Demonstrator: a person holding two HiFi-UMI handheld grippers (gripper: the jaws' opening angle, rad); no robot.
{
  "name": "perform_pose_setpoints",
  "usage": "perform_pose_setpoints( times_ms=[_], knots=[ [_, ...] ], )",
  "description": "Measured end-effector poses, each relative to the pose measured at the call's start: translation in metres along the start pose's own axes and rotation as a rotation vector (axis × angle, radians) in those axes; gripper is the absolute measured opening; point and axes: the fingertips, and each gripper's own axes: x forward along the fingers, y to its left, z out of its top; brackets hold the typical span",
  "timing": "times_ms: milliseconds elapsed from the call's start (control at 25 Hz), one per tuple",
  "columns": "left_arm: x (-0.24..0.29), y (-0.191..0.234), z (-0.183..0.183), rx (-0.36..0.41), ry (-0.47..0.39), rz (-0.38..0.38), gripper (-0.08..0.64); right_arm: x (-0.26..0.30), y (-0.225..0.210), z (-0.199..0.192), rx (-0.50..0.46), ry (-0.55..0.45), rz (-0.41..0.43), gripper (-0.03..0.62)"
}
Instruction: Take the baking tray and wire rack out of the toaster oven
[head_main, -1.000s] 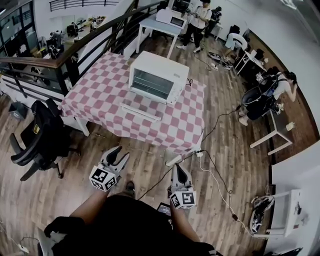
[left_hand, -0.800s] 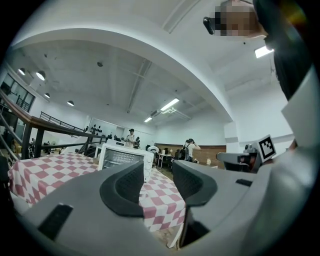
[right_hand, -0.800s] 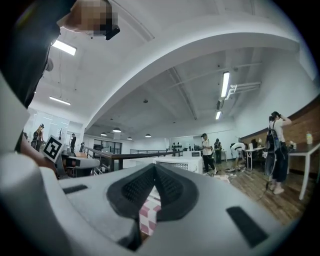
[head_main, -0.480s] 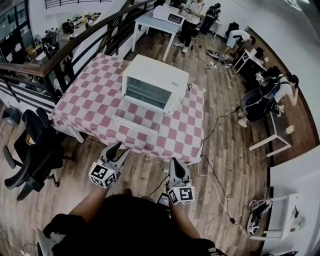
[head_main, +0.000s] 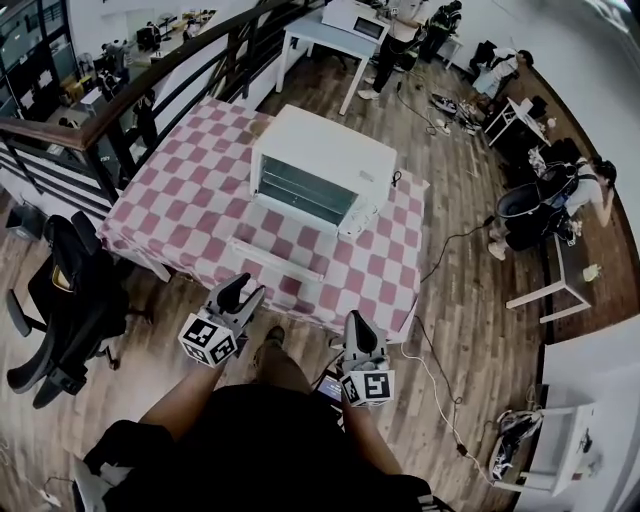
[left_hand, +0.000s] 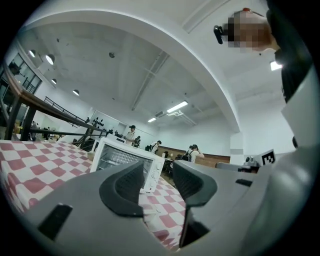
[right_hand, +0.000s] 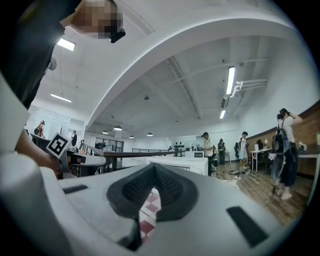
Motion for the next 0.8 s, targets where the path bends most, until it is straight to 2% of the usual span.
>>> perform_pose_setpoints(
  times_ms=[520, 800],
  knots=[
    [0.118, 0.067, 0.004, -0.121, 0.028, -0.024, 0.166, 0.117, -0.058, -0.004, 0.002, -0.016, 0.007, 0.003],
    [0.186, 0.104, -0.011, -0.368, 0.051, -0.043, 0.166, 0.166, -0.095, -0.019, 0.034, 0.031, -0.005, 0.003]
  ],
)
